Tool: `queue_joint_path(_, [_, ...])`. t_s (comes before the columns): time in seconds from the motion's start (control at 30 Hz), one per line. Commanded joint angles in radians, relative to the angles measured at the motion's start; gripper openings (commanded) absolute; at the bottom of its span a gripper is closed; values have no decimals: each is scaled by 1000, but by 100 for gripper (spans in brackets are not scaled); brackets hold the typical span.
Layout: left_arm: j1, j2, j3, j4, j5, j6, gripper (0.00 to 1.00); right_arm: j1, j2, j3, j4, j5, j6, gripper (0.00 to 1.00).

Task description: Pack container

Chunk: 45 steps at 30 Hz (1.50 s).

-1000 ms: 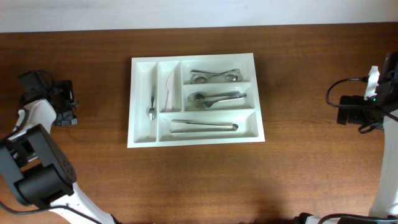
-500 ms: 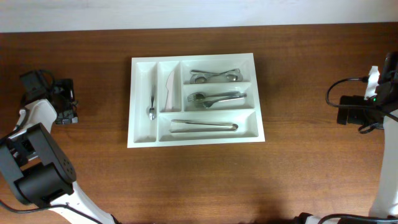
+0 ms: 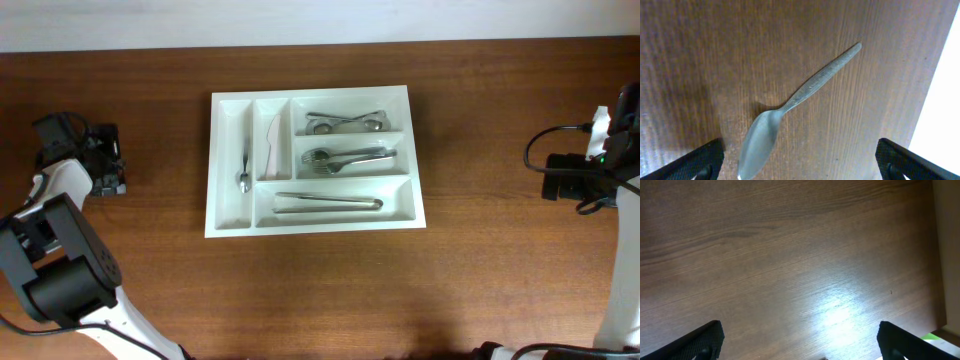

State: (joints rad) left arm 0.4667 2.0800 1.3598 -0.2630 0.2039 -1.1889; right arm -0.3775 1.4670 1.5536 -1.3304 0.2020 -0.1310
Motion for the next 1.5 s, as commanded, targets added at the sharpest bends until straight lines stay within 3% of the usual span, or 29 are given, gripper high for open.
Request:
queue_joint_path(0.0, [0,47,1,8,17,17,100,-3,-19,0,0,16,9,99])
queue_joint_path(0.17, [0,47,1,32,21,16,99,-3,-19,0,0,16,9,99])
queue_joint_path(0.5, [0,47,1,19,44,16,89,-3,-19,0,0,16,9,99])
queue_joint_path(0.57, [0,47,1,16,44,16,80,-3,-19,0,0,16,9,99])
queue_joint_path(0.67, [0,47,1,15,45,16,57,-3,-19,0,0,16,9,99])
queue_joint_path(0.77, [0,47,1,16,48,16,47,-3,-19,0,0,16,9,99])
queue_joint_path(1.47, [1,47,1,16,63,16,11,-3,-19,0,0,16,9,99])
